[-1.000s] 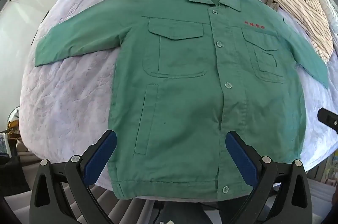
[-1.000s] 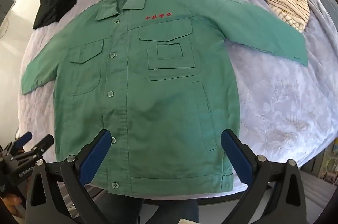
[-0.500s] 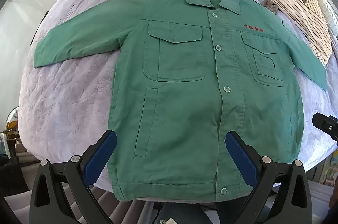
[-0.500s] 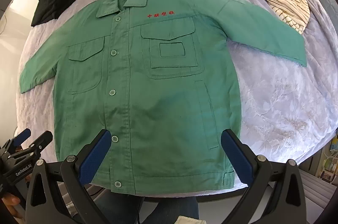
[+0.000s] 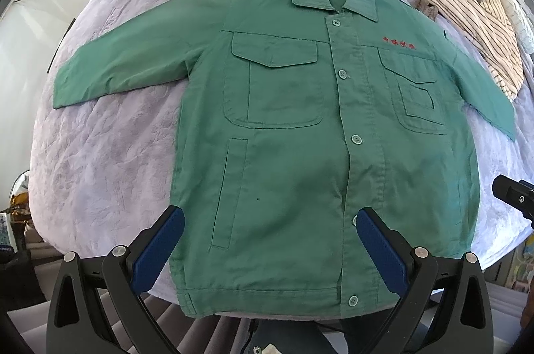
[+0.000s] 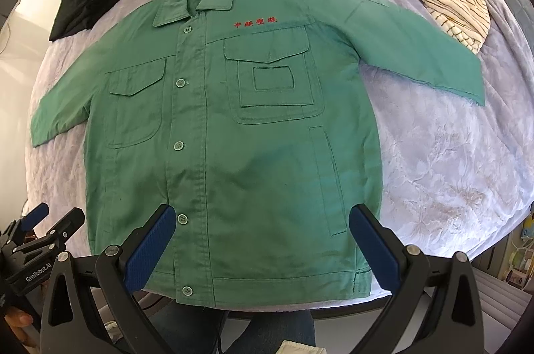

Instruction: Fold large clothes

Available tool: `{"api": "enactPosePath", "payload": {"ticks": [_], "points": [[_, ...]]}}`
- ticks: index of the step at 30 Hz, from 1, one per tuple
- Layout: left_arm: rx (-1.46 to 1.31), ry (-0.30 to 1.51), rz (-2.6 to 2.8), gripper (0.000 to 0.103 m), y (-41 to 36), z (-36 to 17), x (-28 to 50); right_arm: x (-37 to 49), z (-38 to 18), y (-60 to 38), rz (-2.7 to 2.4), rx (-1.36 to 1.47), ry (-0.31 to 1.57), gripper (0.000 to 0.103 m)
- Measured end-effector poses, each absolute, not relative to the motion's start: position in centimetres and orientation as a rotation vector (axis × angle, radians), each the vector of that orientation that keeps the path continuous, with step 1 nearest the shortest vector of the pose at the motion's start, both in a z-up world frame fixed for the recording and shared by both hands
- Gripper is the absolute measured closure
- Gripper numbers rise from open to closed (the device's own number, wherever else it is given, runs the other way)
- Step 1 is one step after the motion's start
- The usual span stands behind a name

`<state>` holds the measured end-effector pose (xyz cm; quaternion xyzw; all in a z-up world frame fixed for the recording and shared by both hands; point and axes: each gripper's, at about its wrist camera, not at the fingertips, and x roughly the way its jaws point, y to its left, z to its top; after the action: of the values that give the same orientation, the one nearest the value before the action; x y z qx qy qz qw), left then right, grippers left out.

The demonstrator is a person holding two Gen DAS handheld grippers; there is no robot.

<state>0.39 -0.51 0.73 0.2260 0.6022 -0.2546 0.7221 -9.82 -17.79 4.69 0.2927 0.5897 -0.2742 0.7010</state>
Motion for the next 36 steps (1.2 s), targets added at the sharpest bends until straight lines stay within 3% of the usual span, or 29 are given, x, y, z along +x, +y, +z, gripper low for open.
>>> {"api": "enactPosePath", "payload": {"ticks": [36], "points": [[0.504,1.330,-0.548,0.000,-0.57,0.52,0.71,-8.86,4.20,-17.59,-0.603,0.632,1.339,0.000]]}}
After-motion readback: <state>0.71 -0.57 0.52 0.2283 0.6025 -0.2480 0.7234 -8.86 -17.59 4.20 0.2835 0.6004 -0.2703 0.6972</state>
